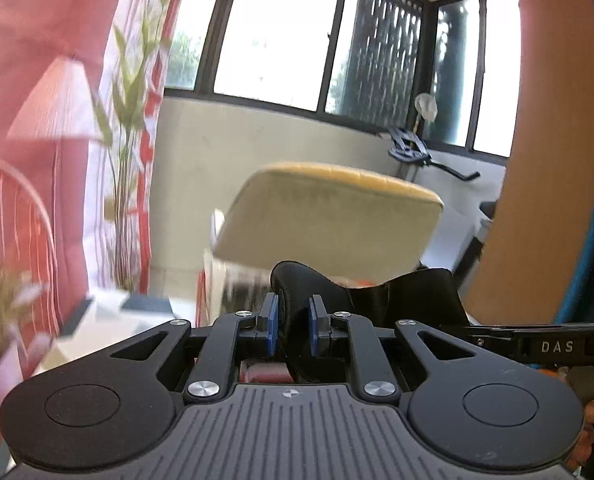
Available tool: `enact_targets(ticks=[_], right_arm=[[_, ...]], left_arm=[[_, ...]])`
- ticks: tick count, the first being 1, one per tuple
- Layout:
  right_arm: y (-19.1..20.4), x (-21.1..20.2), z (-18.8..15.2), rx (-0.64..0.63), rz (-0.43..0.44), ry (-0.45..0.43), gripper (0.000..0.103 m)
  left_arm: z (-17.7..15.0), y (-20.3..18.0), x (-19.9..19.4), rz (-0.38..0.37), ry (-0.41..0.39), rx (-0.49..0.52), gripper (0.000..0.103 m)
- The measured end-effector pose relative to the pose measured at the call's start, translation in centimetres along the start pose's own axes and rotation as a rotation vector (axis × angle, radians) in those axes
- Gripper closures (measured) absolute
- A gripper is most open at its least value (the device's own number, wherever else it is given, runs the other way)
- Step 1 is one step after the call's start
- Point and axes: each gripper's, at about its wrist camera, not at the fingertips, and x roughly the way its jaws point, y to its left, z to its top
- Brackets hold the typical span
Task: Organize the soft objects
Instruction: 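Lift the black padded mask with both tools over the red box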
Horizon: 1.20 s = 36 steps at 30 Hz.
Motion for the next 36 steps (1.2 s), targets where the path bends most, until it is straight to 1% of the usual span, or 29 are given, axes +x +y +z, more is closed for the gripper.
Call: enact_targets(ticks=[3,6,10,12,13,17,21,25,29,32,36], right_arm=[[0.4,1.5,2.6,-0.053,-0.006,-0.017,0.076],[0.0,3.4,4.8,-0.077,-0.022,-0.022,0.076],[-1.5,5.9,6.2,-0.069,-0.039,-0.008,0.076],[-2.5,7.5,6.5,-0.061,-0.053,0.005,0.076],[-3.0,8.5,6.6,-0.056,-0.059,0.014,0.076],[-5.6,11.9,6.2,-0.023,-0.09,0.049,0.076],[-7.9,15.0,5.0,0.011,-0.132,0.113,0.076],[-9.5,17.2,3.8,0.066,-0.169,0.191,0.076],[-10.0,18.7,3.0,0.082,-0.2,0.251,0.077],[-10.1,19.6,2.6,0.09,-0.225,0.277,0.077],[-10.2,20.3,2.4,0.094,-0.256,0.303,0.077]], left_arm=[[1.8,0.0,2.1,0.017,-0.012,0.01,0.086],[2.6,0.0,3.9,0.035,-0.01,0.029,0.086],[3.3,0.2,7.1,0.062,0.012,0.06,0.086],[3.2,0.3,9.0,0.074,0.034,0.075,0.086],[2.8,0.5,9.2,0.079,0.044,0.081,0.086],[1.9,0.9,13.1,0.093,0.102,0.103,0.086],[0.2,0.9,16.9,0.082,0.212,0.118,0.086],[-1.2,1.3,19.1,0.089,0.318,0.122,0.086],[-1.5,2.1,20.2,0.087,0.364,0.114,0.086],[-1.6,2.4,20.5,0.092,0.389,0.094,0.086],[-2.1,2.5,20.9,0.105,0.418,0.11,0.086]])
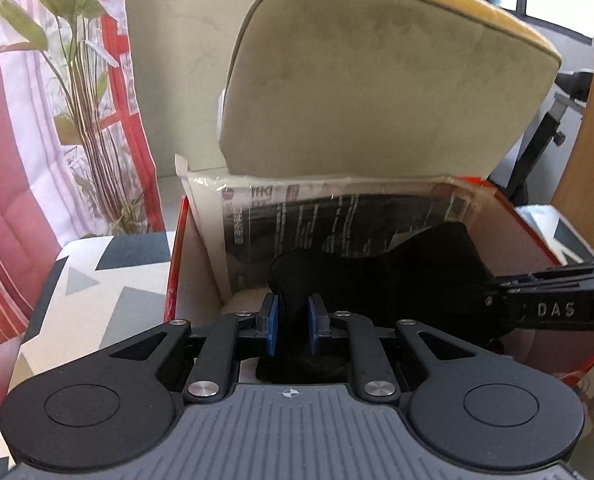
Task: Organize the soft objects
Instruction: 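Lift the black padded mask with both tools over the red box, then lower the black padded mask into the box and open both tools, then close the left tool on the grey mesh roll while the right tool grips its other end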
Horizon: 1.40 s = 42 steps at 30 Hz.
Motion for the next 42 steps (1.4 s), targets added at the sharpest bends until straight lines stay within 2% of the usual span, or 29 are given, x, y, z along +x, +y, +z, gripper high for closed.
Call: enact_targets(ticks=[6,7,8,10,14,16,18,21,22,23,24,25,26,29,35,42], right_arm=[[-0.3,0.0,-0.2,0.008,-0.036,0.011,0.076],[-0.2,0.1,-0.2,0.003,-0.043,0.012,0.076],[-0.2,0.1,-0.1,-0.005,-0.051,0.011,0.074],[0.2,0.0,-0.1,-0.041,-0.076,0.002,0.071],[1.7,-1.0,-0.7,-0.212,-0.151,-0.065,0.051],[1.9,-1.7,-1.0,-0.242,-0.165,-0.086,0.047],[2.1,-2.6,-1.2,-0.264,-0.18,-0.116,0.036],[2.2,-4.2,-1.5,-0.298,-0.192,-0.173,0.031],[2.1,-4.8,-1.7,-0.299,-0.19,-0.196,0.028],[2.0,-5.5,-1.8,-0.294,-0.184,-0.221,0.021],[1.8,-6.2,-2.0,-0.283,-0.168,-0.252,0.011],[1.6,-7.0,-2.3,-0.269,-0.146,-0.287,0.005],[1.4,-7.8,-2.6,-0.258,-0.129,-0.32,0.0],[0.7,-9.6,-3.4,-0.24,-0.1,-0.39,0.0],[-0.8,-12.1,-5.6,-0.175,-0.049,-0.421,0.0],[-3.2,-13.3,-10.2,-0.11,-0.046,-0.43,0.0]], left_arm=[[0.3,0.4,0.0,-0.009,0.009,0.008,0.083],[0.3,0.4,-0.2,-0.015,0.003,0.009,0.076],[0.3,0.5,-0.3,-0.019,0.0,0.007,0.058],[0.3,0.6,-0.8,-0.031,-0.011,-0.006,0.039],[0.4,0.5,-2.1,-0.028,-0.039,0.003,0.039],[0.3,0.5,-2.9,-0.032,-0.054,0.0,0.039],[0.2,0.5,-3.6,-0.036,-0.071,0.0,0.035],[-0.2,0.5,-5.1,-0.038,-0.106,0.003,0.022],[-0.3,0.6,-5.6,-0.04,-0.118,0.001,0.015],[-0.4,0.7,-6.1,-0.041,-0.133,-0.005,0.007],[-0.6,0.9,-6.8,-0.043,-0.149,-0.014,0.004],[-0.8,1.0,-7.4,-0.046,-0.168,-0.025,0.0],[-1.0,1.1,-7.9,-0.051,-0.185,-0.034,0.0],[-1.7,1.6,-9.1,-0.068,-0.203,-0.053,0.0],[-4.0,2.4,-10.6,-0.057,-0.224,-0.067,0.0],[-8.5,3.4,-10.5,-0.015,-0.205,-0.072,0.0]])
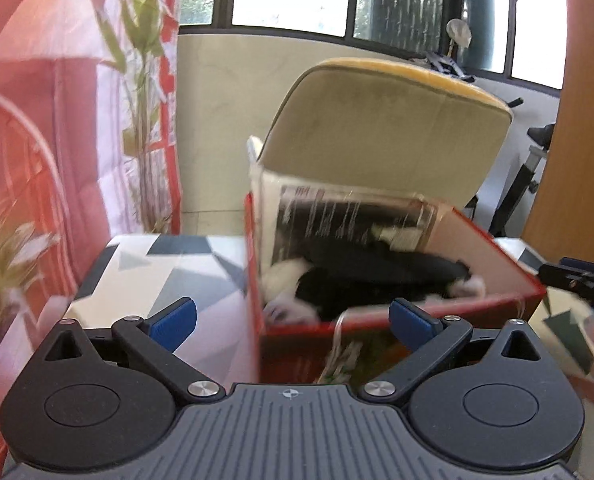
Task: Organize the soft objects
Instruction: 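Close the left tool on the grey mesh roll while the right tool grips its other end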
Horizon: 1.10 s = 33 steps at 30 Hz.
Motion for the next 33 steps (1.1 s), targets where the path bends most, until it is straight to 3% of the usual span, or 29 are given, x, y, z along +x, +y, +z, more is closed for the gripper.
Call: enact_targets(ticks=[5,8,17,27,33], right_arm=[[-1.3,-1.0,-3.0,0.052,-0.026,0.001,0.0],[-1.7,-0.8,-4.9,0.021,-0.059,0.04,0.0],[-1.5,1.4,-8.6,0.038,-0.041,0.15,0.002],[-0.8,3.7,-10.1,0.063,0.062,0.251,0.034],[-1.3,4.2,-10.8,0.101,0.072,0.282,0.039]], left_arm=[[-2.3,0.6,0.4,0.018,0.028,-0.026,0.0],[-3.5,0.8,1.0,0.022,0.054,-0.046,0.0],[-6.6,0.3,4.2,0.008,0.139,-0.021,0.0],[-8.3,0.1,6.9,-0.019,0.216,-0.009,0.007],[-8.9,0.3,7.3,-0.053,0.222,-0.047,0.023]])
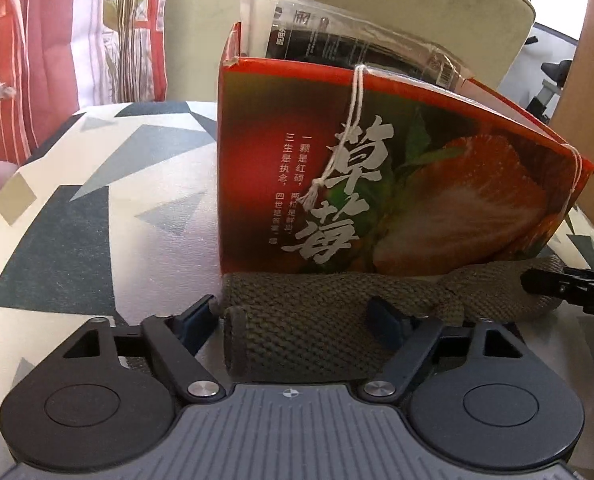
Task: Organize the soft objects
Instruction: 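Close the left tool on the grey mesh roll while the right tool grips its other end, then lift the grey mesh roll with both tools over the red box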
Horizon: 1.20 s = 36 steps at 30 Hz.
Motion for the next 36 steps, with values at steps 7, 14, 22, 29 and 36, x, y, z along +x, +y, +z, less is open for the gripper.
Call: enact_targets(ticks=[7,14,22,29,36], right_arm=[[-0.7,-0.3,-0.1,0.029,0.019,-0.011,0.04],[-0.8,-0.4,-0.1,0.041,0.017,-0.014,0.056],[-0.5,-1.7,-0.3,0.037,0.036,-0.039,0.082],[0.4,-5.4,-0.5,0.037,0.085,-0.076,0.086],[1.7,-10.0,3.2,-0.018,0.151,-0.196,0.086]], left_arm=[[-0.6,0.0,-0.5,0.0,-0.03,-0.042,0.033],[-0.6,-0.2,-0.9,-0.053,-0.02,-0.048,0.066],[-1.2,-1.6,-3.2,-0.051,-0.049,-0.006,0.079],[-1.0,-2.5,-7.2,-0.073,-0.096,0.01,0.081],[1.2,-3.8,-12.3,-0.057,-0.23,0.07,0.081]])
